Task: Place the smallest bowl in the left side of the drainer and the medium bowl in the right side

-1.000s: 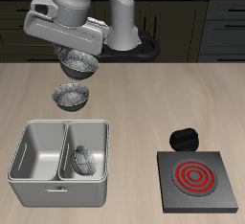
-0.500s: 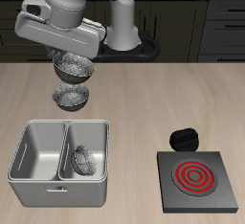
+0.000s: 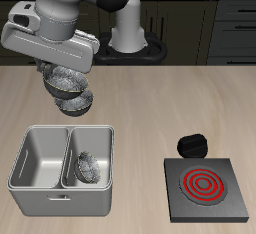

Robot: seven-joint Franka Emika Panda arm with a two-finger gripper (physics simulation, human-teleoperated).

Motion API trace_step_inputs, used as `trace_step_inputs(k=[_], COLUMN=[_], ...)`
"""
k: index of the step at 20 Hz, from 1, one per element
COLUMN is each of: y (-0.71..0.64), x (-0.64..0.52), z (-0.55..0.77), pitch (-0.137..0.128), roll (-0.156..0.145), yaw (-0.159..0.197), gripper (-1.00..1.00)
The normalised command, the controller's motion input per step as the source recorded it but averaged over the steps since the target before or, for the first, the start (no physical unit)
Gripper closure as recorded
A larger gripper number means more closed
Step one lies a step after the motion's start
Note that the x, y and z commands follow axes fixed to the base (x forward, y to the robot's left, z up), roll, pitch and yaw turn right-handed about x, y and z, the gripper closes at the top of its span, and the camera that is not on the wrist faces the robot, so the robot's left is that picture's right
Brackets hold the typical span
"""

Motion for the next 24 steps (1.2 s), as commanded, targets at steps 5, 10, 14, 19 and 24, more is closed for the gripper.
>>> trace_step_inputs(k=[5, 10, 14, 19, 24], y=[-0.23, -0.05, -0.17, -0.2, -0.16], x=[0.38, 0.2, 0.19, 0.22, 0.14], z=[-0.05, -0.12, -0.13, -0.23, -0.32], pitch=[0.012, 0.008, 0.025, 0.032, 0.038], roll=[-0.073, -0.03, -0.057, -0.043, -0.038], yaw=[-0.044, -0.01, -0.052, 0.0, -0.028], gripper=[1.0, 1.0, 1.0, 1.0, 1.0])
